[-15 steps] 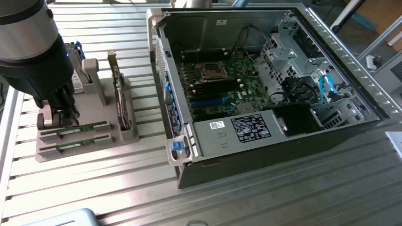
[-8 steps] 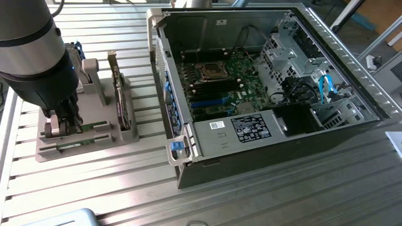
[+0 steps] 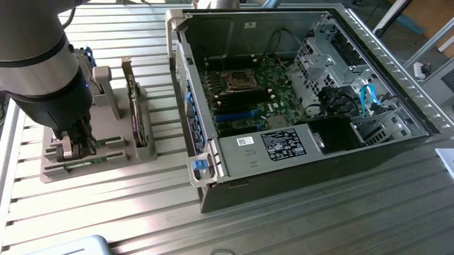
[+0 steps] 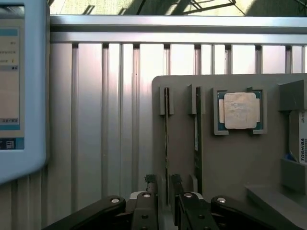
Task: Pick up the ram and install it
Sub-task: 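Pick up the ram and move it above insertion slot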
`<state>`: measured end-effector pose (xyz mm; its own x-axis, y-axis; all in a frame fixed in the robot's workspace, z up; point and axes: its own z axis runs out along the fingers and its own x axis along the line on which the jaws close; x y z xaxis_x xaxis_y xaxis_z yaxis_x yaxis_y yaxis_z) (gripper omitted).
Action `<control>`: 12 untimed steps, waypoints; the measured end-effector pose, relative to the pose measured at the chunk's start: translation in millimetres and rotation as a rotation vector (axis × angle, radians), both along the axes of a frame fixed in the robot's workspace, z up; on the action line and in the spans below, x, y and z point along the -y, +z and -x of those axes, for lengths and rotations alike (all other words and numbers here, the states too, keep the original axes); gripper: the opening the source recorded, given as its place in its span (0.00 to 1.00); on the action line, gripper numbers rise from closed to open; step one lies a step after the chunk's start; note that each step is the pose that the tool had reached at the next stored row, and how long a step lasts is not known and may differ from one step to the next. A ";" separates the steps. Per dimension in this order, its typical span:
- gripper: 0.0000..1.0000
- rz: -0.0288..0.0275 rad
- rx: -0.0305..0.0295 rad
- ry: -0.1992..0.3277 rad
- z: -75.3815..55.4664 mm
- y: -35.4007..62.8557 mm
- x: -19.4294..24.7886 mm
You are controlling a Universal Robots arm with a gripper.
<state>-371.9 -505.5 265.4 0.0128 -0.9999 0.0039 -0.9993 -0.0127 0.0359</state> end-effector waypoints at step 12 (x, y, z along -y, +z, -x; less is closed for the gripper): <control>0.25 0.0005 -0.0001 0.004 0.0 -7.0 -1.6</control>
<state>-371.9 -503.8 258.4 0.0171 -0.9998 0.0045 -0.9992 -0.0169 0.0360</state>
